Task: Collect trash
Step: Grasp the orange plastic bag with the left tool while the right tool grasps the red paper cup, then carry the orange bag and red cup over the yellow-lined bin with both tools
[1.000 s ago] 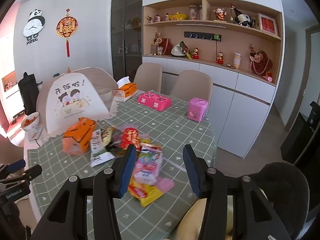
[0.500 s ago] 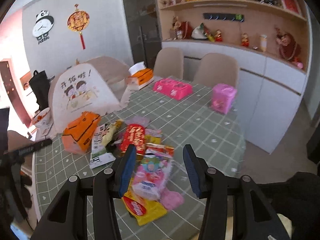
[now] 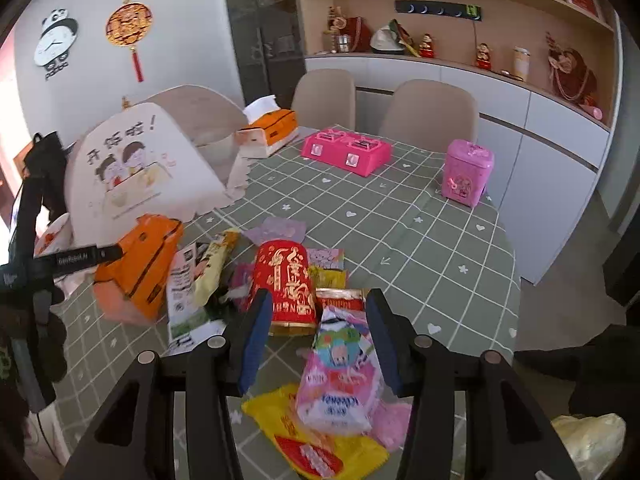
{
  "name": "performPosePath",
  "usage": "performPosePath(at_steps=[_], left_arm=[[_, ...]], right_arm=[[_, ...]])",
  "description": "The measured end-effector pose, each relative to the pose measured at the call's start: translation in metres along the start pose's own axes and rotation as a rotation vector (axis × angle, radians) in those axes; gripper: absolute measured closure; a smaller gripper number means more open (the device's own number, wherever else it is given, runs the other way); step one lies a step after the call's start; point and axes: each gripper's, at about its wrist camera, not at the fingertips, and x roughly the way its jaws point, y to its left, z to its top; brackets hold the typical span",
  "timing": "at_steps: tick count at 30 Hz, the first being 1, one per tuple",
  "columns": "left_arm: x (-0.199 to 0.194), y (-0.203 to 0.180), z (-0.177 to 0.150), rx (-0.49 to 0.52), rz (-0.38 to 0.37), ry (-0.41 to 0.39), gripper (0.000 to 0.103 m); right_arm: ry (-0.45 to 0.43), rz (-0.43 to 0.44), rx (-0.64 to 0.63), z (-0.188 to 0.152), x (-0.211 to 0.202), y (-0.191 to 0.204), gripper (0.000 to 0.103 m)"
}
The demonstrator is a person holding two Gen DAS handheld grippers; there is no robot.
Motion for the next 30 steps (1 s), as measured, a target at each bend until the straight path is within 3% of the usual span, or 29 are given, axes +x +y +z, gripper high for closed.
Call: performPosePath(at_steps=[3,7,12,17,21,30], left_arm=[[0.01,0.0,-0.002,0.005,-0.023,0.027,0.06],[0.01,0.006,-0.005,-0.019,-0.071,0.057,0.076],[-0.007,0.016,-0.007,-0.016,-0.088,0.037,0.079],[-0.028,0.026,-0.003,0.003,-0.07,-0.004,0.08],[-0.044,0.036,0.001,-0.022,-0.089,-0.028,0.08],[-0.114,0.024,0.003,0.005,-0.117,-0.171,0.08]], right_arm=[[0.003,-0.003,-0.016,0.004,0.014,0.006,0.057],[0.014,0.058,-0.053,0.021,0.041,0.02,0.057],[0.129,0.104,-0.046,0.031,0.096,0.031,0.057],[0.202,0.055,-0.093,0.021,0.124,0.039,0.056],[0.192,0.08,-0.063,0.028,0.108,0.042,0.059],[-0.023,0.152,-0.035,0.07,0.007,0.041,0.061]])
